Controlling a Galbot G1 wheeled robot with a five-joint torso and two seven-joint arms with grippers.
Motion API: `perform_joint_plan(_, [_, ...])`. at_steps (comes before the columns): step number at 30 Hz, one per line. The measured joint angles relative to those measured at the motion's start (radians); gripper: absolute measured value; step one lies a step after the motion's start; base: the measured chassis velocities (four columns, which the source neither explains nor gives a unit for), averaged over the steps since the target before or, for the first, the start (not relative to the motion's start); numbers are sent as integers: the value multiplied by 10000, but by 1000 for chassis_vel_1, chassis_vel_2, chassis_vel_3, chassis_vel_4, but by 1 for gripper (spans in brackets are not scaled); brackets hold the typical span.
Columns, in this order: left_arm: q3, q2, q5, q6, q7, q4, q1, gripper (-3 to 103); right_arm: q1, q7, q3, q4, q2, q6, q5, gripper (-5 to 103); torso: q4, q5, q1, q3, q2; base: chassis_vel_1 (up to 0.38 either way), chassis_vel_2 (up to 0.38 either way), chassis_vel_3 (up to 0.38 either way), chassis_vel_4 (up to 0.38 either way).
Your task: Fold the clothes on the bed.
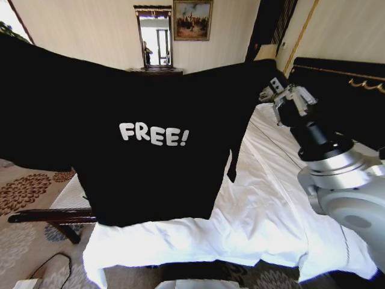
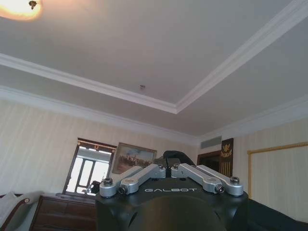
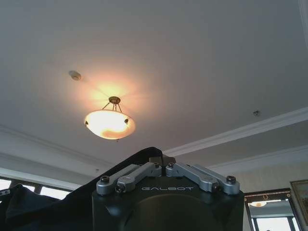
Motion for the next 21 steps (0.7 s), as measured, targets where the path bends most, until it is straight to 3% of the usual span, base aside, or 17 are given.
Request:
perform_joint_plan(7, [578,-408,225,252,-59,7,287,0,-75,19,-203,-7,97,-75,-150,0,1,2,0,0,0,0,0,0,0])
perform_joint_plan(11, [1732,-883,1149,368,-43,24,348,0,-216,119,-592,-14,314,-171,-453,0,0,-3,1,1,0,0,0,0,0])
perform_joint_plan(21, [1545,-568,1081,344,-18,20,-55,0,219,-14,-688,-16,175,-142,-342,0,2,-2,0,0,0,0,0,0,0])
